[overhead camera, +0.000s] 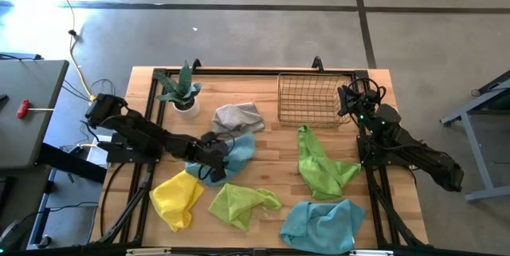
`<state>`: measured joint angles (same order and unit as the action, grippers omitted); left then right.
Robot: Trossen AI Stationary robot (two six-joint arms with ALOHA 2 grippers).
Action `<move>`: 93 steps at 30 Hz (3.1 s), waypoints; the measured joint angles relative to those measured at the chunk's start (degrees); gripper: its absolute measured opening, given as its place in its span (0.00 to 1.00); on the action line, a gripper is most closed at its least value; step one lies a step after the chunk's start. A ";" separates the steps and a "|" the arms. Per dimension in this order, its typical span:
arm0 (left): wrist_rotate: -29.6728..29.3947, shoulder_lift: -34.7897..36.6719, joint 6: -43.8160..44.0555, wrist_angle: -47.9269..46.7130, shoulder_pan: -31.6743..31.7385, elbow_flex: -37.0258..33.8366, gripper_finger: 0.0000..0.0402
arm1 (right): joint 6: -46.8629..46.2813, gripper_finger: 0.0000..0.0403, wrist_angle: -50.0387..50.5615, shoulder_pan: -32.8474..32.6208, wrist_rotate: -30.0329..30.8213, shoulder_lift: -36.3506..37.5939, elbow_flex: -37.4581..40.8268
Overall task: Fold microfiber towels
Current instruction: Fold the light green microfiber towel
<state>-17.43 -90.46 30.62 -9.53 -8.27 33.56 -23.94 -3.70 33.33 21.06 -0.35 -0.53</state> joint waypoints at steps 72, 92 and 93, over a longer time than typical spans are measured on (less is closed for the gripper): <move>6.70 -12.46 -0.52 11.55 -15.29 11.23 0.49 | 0.00 0.36 0.00 0.01 -0.02 -0.03 0.00; 8.06 2.56 32.49 -36.75 -25.01 10.42 0.49 | 0.00 0.36 0.00 0.01 -0.02 0.00 0.01; 8.89 3.14 33.36 -38.31 -25.29 10.43 0.49 | 0.00 0.36 0.00 0.01 -0.02 -0.03 0.01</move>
<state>-8.55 -87.32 63.98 -47.84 -33.56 43.99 -23.95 -3.70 33.34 21.04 -0.38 -0.52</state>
